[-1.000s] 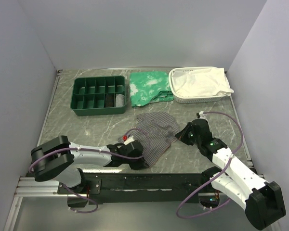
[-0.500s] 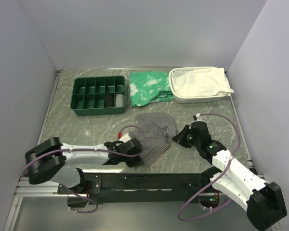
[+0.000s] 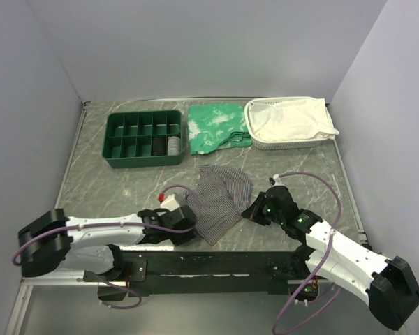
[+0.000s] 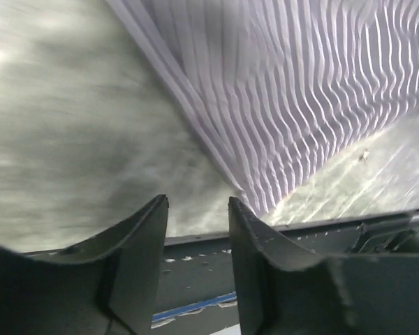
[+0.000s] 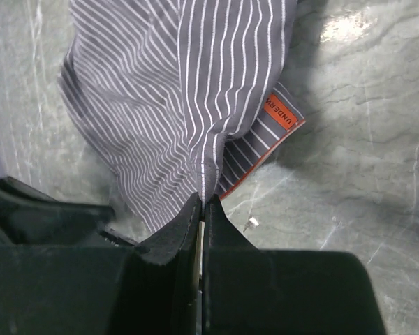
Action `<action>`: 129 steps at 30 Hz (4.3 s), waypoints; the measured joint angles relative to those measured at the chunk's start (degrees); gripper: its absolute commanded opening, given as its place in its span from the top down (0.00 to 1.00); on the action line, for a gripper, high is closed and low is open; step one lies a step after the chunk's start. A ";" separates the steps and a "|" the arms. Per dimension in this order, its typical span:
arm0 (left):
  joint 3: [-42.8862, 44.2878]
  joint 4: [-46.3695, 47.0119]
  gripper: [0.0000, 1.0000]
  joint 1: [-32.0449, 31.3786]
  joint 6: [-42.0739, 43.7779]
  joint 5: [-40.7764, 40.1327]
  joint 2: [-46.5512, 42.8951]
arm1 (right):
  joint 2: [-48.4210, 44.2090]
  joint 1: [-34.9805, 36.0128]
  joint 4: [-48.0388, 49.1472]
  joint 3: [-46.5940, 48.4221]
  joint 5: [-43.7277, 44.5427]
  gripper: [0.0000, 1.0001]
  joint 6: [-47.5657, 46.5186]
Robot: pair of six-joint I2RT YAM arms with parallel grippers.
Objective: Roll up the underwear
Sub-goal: Flatten out the underwear at the center of the board.
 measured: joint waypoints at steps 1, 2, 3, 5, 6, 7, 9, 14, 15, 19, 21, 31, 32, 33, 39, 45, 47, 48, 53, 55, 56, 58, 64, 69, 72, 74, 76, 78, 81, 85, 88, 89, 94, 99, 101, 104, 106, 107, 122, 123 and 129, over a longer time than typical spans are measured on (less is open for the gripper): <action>0.87 0.24 0.53 -1.01 0.07 0.15 1.38 | 0.57 0.09 0.00 0.20 0.17 1.00 0.13; 2.38 0.42 0.54 -2.10 0.26 0.31 3.41 | 1.09 0.11 0.04 0.42 0.26 1.00 0.24; 4.28 0.61 0.54 -3.06 0.57 0.72 5.92 | 1.38 0.13 0.02 0.55 0.35 1.00 0.42; 7.76 0.76 0.52 -4.26 1.11 1.07 10.27 | 1.70 0.68 -0.09 1.07 0.63 1.00 0.63; 9.66 1.03 0.52 -4.81 1.62 1.14 12.41 | 1.70 0.96 -0.02 1.29 0.66 1.00 0.81; 10.82 1.42 0.52 -5.11 1.95 1.16 13.68 | 1.60 1.25 0.00 1.42 0.66 1.00 0.87; 11.98 2.36 0.53 -5.44 2.36 1.33 14.82 | 1.01 1.62 -0.11 1.44 0.70 1.00 1.07; 12.68 2.95 0.64 -5.53 2.97 1.84 17.16 | -0.81 1.70 -0.61 1.44 1.64 1.00 1.36; 12.83 2.91 0.66 -5.53 2.99 2.05 17.51 | -0.98 1.70 -0.70 1.44 1.68 1.00 1.46; 12.92 3.02 0.72 -5.53 3.17 2.71 17.79 | -1.62 1.70 -1.25 1.44 2.01 1.00 1.68; 12.92 3.04 0.74 -5.53 3.17 2.93 18.12 | -1.79 1.70 -1.57 1.44 2.19 1.00 1.68; 15.28 4.24 0.92 -5.38 3.34 5.49 21.59 | -3.48 1.70 -2.80 1.44 2.97 1.00 1.66; 15.37 4.39 0.95 -5.33 3.32 5.66 21.77 | -3.63 1.70 -2.84 1.44 2.99 1.00 1.64; 15.37 4.48 0.99 -5.29 3.39 5.84 21.84 | -3.74 1.70 -2.93 1.44 2.99 1.00 1.62; 14.84 5.38 0.99 -4.76 3.17 6.56 21.68 | -4.04 1.70 -3.06 1.44 2.99 1.00 1.18; 12.87 5.79 0.99 -4.46 1.68 5.42 19.76 | -4.76 1.70 -3.65 1.44 3.04 1.00 0.55; 10.19 5.55 0.99 -3.85 0.74 4.57 17.00 | -5.18 1.70 -3.91 1.44 3.04 1.00 0.37; 8.44 4.83 0.99 -3.39 0.15 3.87 15.26 | -5.31 1.70 -3.93 1.44 3.02 1.00 0.35; 3.61 -1.42 0.99 -1.33 -1.36 0.28 6.86 | -5.29 1.70 -3.67 1.44 2.25 1.00 -0.31; 3.32 -4.59 0.99 -0.74 -1.49 -1.40 4.07 | -5.03 1.70 -3.02 1.44 1.20 1.00 -0.85; 3.37 -5.42 0.99 -0.66 -1.53 -2.10 3.04 | -4.87 1.70 -2.71 1.46 0.76 1.00 -1.03; 3.50 -6.38 0.82 -0.59 -1.18 -3.04 1.01 | -4.57 1.73 -2.43 1.53 0.04 1.00 -1.49; 7.32 -5.07 0.63 -1.97 0.42 -2.67 5.70 | -2.75 1.77 -2.38 3.26 -0.37 1.00 -2.73; 13.16 -2.64 0.61 -4.79 0.83 -1.36 16.57 | -2.67 1.81 -2.16 3.34 -0.83 1.00 -2.86; 13.44 -1.20 0.60 -5.22 0.68 -0.63 17.33 | -2.78 1.81 -2.23 3.37 -0.94 1.00 -2.91; 13.42 -1.18 0.60 -5.20 0.48 -0.59 17.33 | -2.93 1.81 -2.29 3.39 -0.92 1.00 -2.93; 13.38 -0.90 0.62 -5.20 0.33 -0.59 17.33 | -3.06 1.81 -2.29 3.39 -0.94 1.00 -2.93; 13.38 -0.63 0.70 -5.20 0.35 -0.59 17.57 | -3.06 1.81 -2.29 3.39 -0.94 1.00 -2.93; 13.81 -0.26 0.87 -5.20 0.52 -0.55 18.69 | -3.06 1.81 -2.29 3.39 -0.98 1.00 -2.93; 14.43 1.20 0.99 -5.18 0.50 -0.55 20.04 | -3.34 1.81 -2.32 3.39 -1.11 1.00 -3.32; 14.36 1.79 0.99 -5.14 0.59 -0.57 20.04 | -4.31 1.81 -2.32 3.39 -1.33 1.00 -3.87; 14.29 1.86 0.99 -5.14 0.59 -0.61 20.00 | -4.79 1.81 -2.34 3.39 -1.44 1.00 -4.20; 13.46 -1.64 0.99 -5.07 0.57 -3.13 16.61 | -8.92 1.81 -4.31 4.74 -1.57 1.00 -6.82; 13.51 -8.81 0.99 -4.96 0.57 -7.85 2.56 | -14.27 1.81 -7.63 11.32 -2.69 1.00 -11.54; 14.29 -11.78 0.99 -4.96 0.59 -9.57 -4.22 | -16.70 1.81 -8.24 13.88 -4.20 1.00 -13.16; 16.28 -14.82 0.99 -5.33 0.59 -11.19 -10.82 | -20.74 1.81 -8.63 15.80 -7.69 1.00 -14.56; 17.44 -16.37 0.99 -6.43 0.57 -11.72 -13.42 | -23.61 1.81 -9.18 16.65 -11.30 1.00 -15.15; 18.23 -17.66 0.99 -7.58 0.42 -12.15 -14.36 | -24.72 1.81 -9.60 17.33 -13.42 1.00 -15.34; 35.08 -37.22 0.99 -21.86 -10.56 -22.99 -18.14 | -29.09 1.97 -15.89 31.89 -25.35 1.00 -14.97; 34.84 -38.77 0.99 -21.62 -11.78 -24.26 -18.78 | -26.47 1.99 -16.87 31.91 -23.23 1.00 -15.45; 27.67 -40.61 0.99 -11.34 -11.87 -27.87 -24.35 | 1.25 0.31 -18.91 30.01 -15.32 1.00 -20.06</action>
